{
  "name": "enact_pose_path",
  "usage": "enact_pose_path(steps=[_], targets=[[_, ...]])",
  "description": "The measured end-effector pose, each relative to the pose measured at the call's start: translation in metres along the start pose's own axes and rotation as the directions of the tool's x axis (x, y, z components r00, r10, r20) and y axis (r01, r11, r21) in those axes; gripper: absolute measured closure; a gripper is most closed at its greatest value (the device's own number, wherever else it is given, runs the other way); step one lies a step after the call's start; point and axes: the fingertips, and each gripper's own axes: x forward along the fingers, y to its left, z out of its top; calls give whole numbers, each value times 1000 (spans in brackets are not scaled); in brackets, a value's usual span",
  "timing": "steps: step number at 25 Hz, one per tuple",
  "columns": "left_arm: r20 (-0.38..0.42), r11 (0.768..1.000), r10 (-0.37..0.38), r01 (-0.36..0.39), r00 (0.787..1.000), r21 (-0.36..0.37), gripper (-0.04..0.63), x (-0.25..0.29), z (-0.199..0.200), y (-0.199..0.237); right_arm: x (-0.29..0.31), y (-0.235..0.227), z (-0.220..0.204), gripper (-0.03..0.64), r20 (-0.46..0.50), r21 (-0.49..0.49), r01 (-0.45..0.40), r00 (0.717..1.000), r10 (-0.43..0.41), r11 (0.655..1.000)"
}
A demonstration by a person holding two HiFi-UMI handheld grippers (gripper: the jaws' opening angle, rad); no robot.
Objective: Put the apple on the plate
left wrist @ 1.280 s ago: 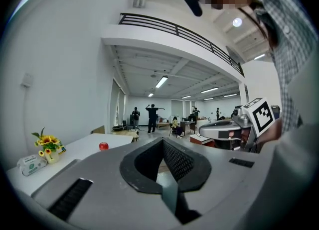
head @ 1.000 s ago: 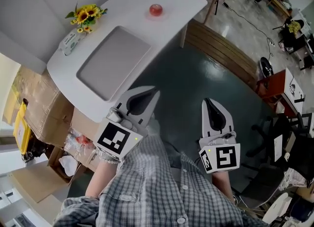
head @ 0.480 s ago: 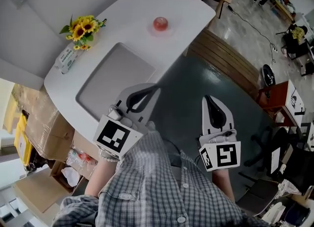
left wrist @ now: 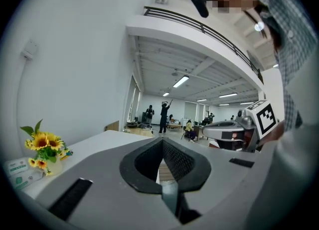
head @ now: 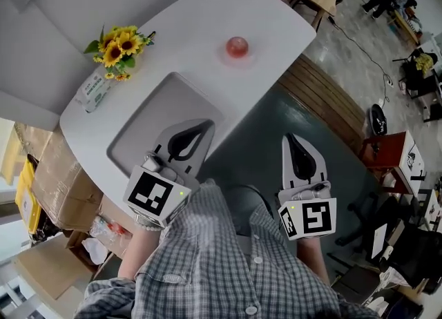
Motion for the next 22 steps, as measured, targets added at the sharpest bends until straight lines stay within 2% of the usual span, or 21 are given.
enact_pose_path(steps=[9, 16, 22], targets=[[23, 992, 126, -125, 992, -25, 586, -3, 5, 33, 55, 3, 10, 592, 3, -38, -131, 991, 131, 991], [27, 958, 273, -269, 962, -102, 586, 15, 2, 76, 106, -11, 9, 592, 6, -77, -245, 969, 246, 967], [-7, 941, 325, -324, 946, -94, 586, 54, 3, 95, 156, -38, -1, 592, -23, -62, -307, 952, 306, 950]])
